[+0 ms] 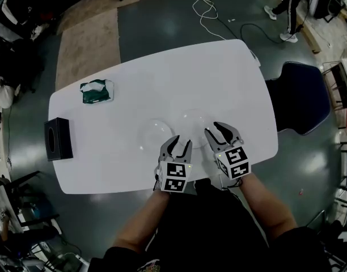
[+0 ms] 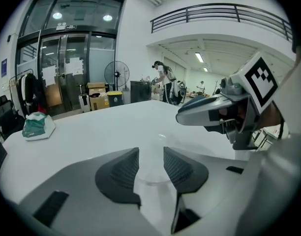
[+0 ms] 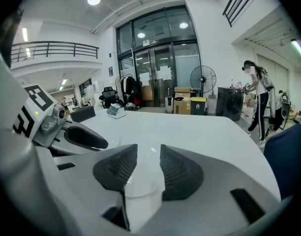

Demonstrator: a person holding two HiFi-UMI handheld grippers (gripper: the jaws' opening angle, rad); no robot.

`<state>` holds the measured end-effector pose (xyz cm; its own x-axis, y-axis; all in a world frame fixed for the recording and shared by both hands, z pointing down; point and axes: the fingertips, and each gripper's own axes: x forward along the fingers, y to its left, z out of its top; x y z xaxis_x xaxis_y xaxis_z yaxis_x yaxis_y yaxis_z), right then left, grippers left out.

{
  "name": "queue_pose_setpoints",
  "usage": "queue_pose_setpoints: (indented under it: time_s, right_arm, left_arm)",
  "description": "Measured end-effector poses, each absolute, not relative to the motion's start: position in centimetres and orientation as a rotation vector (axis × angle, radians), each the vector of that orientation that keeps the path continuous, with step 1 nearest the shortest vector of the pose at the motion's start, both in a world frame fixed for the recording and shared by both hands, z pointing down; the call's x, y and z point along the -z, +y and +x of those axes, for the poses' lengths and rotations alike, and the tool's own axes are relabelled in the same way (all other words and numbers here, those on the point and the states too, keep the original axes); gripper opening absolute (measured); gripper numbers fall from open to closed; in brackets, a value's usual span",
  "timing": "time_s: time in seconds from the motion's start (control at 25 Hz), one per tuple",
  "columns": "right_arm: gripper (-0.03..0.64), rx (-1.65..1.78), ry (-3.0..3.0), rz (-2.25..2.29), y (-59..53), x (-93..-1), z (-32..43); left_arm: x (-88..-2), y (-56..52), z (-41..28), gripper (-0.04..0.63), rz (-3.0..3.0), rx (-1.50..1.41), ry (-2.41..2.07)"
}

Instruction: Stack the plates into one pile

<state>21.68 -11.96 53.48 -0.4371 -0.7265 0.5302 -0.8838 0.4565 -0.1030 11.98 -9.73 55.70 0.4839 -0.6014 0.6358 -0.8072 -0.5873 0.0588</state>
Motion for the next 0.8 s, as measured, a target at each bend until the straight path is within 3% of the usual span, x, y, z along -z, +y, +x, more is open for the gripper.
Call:
queue_pose_setpoints:
  time_s: [0.8]
  right_arm:
    - [0.16, -0.628, -2.313, 1.228, -12.8, -58.0, 23.3]
  left_arm:
    - [-61.1, -8.9, 13.0, 0.17, 2.245, -0.98, -1.248]
